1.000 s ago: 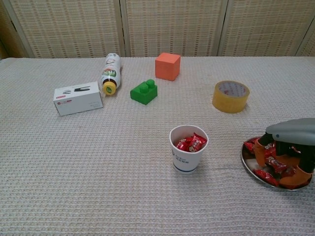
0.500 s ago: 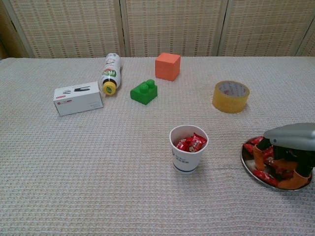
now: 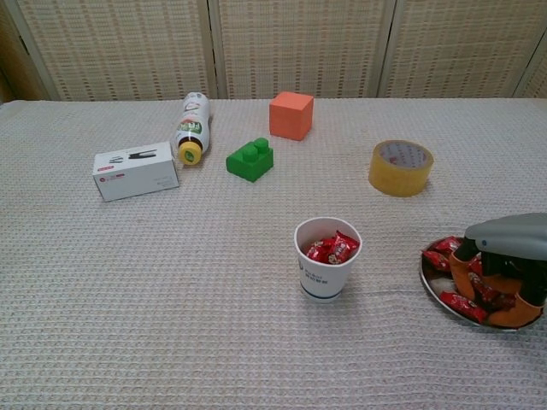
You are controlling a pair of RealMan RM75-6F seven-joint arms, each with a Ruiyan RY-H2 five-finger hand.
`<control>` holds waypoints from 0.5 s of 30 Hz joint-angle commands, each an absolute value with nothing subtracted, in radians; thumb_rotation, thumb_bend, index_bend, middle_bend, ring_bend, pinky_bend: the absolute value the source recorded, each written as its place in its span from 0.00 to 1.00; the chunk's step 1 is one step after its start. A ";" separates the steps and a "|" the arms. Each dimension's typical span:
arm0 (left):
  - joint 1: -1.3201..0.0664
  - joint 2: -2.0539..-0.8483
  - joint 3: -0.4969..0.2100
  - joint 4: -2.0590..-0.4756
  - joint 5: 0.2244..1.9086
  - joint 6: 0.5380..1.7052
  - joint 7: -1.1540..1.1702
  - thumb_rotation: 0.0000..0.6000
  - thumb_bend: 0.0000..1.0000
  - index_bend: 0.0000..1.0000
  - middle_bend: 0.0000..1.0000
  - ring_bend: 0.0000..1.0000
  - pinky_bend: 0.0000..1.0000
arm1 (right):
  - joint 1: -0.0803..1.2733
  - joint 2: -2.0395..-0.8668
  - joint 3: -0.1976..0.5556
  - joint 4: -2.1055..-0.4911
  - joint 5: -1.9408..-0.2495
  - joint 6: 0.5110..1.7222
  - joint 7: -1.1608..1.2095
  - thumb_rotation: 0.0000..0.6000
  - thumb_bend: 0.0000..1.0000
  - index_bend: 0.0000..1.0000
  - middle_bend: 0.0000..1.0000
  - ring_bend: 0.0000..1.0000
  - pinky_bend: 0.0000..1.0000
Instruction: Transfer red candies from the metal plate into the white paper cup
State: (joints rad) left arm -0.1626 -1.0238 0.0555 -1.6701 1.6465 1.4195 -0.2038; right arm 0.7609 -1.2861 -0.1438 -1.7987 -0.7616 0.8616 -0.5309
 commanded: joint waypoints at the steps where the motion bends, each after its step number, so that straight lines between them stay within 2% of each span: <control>1: -0.163 -1.024 0.055 -1.671 1.646 1.419 -0.204 1.00 0.43 0.30 0.48 0.41 0.41 | 0.761 -1.288 -0.144 -1.795 -0.761 0.859 -0.529 1.00 0.18 0.50 0.89 0.78 1.00; 15: -0.162 -1.024 0.055 -1.670 1.646 1.422 -0.203 1.00 0.43 0.30 0.48 0.41 0.41 | 0.738 -1.303 -0.132 -1.780 -0.828 0.855 -0.480 1.00 0.18 0.47 0.89 0.79 1.00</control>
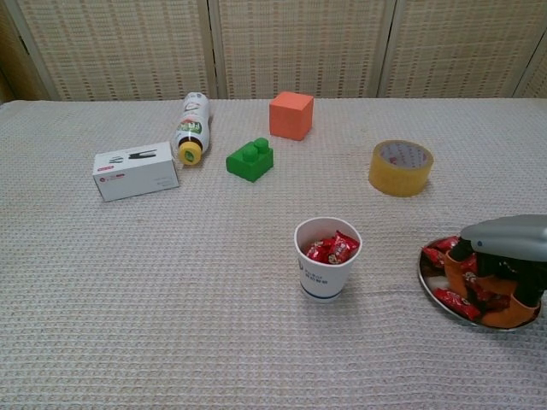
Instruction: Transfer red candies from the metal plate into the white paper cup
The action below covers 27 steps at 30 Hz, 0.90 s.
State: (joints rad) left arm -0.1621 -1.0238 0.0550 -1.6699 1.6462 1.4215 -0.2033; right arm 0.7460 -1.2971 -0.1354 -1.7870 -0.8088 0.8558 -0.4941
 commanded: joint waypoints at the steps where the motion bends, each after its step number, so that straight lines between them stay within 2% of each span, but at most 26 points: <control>1: -0.162 -1.024 0.055 -1.670 1.647 1.422 -0.203 1.00 0.43 0.30 0.48 0.41 0.41 | 0.735 -1.305 -0.132 -1.776 -0.835 0.855 -0.477 1.00 0.18 0.48 0.89 0.79 1.00; 16: -0.162 -1.023 0.056 -1.670 1.649 1.422 -0.204 1.00 0.43 0.30 0.48 0.41 0.41 | 0.719 -1.315 -0.128 -1.758 -0.853 0.866 -0.483 1.00 0.28 0.60 0.90 0.79 1.00; 27: -0.163 -1.024 0.056 -1.669 1.648 1.420 -0.204 1.00 0.43 0.30 0.48 0.41 0.41 | 0.712 -1.284 -0.121 -1.794 -0.856 0.883 -0.489 1.00 0.29 0.62 0.90 0.79 1.00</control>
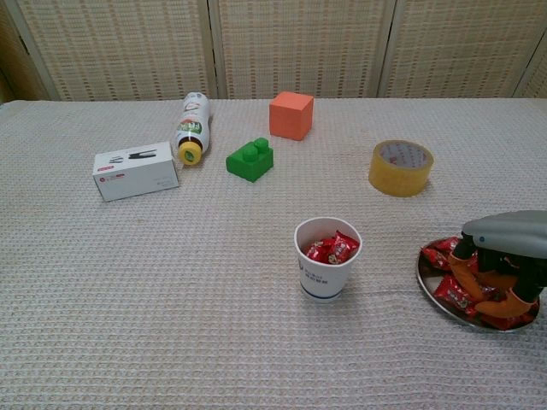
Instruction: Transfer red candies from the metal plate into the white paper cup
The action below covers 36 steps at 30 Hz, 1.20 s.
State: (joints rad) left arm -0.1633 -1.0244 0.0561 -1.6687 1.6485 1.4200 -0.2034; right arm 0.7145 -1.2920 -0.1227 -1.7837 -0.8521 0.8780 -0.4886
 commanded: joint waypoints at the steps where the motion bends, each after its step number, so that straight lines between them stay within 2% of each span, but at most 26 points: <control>1: -0.163 -1.024 0.056 -1.669 1.648 1.420 -0.204 1.00 0.43 0.30 0.48 0.41 0.41 | 0.711 -1.279 -0.121 -1.800 -0.860 0.887 -0.488 1.00 0.29 0.62 0.90 0.79 1.00; 23: -0.163 -1.024 0.057 -1.670 1.648 1.420 -0.203 1.00 0.43 0.30 0.48 0.41 0.41 | 0.692 -1.242 -0.103 -1.857 -0.907 0.910 -0.480 1.00 0.30 0.63 0.90 0.79 1.00; 36: -0.163 -1.024 0.057 -1.671 1.649 1.420 -0.201 1.00 0.43 0.30 0.48 0.41 0.41 | 0.685 -1.167 -0.039 -2.024 -1.037 0.995 -0.472 1.00 0.30 0.63 0.90 0.79 1.00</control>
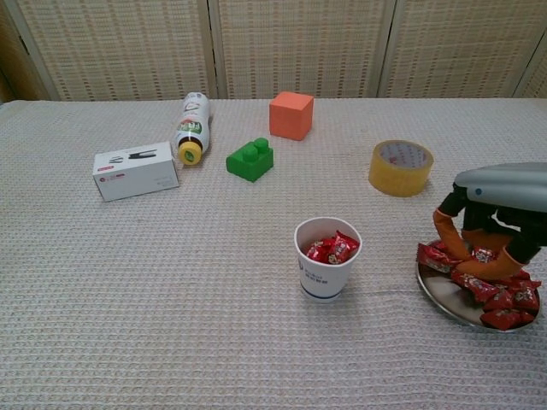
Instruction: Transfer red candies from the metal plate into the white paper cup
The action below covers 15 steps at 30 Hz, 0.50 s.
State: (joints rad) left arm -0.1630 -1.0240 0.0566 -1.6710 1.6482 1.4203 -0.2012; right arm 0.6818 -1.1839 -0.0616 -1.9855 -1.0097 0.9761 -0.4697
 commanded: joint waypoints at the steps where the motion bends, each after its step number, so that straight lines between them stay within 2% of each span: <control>1: -0.164 -1.024 0.057 -1.671 1.650 1.420 -0.200 1.00 0.43 0.30 0.48 0.41 0.41 | 0.688 -1.165 -0.032 -2.036 -1.040 0.996 -0.473 1.00 0.30 0.63 0.90 0.79 1.00; 8: -0.163 -1.024 0.057 -1.671 1.648 1.420 -0.200 1.00 0.43 0.30 0.48 0.41 0.41 | 0.741 -1.186 0.028 -2.089 -0.993 0.999 -0.534 1.00 0.31 0.63 0.90 0.79 1.00; 15: -0.163 -1.024 0.058 -1.671 1.654 1.423 -0.198 1.00 0.43 0.30 0.48 0.41 0.41 | 0.797 -1.278 0.071 -2.050 -0.904 0.998 -0.580 1.00 0.31 0.63 0.90 0.79 1.00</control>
State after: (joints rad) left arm -0.1631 -1.0241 0.0581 -1.6708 1.6538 1.4228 -0.1980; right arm 0.7799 -1.2540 0.0574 -2.0687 -0.9238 1.0002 -0.5706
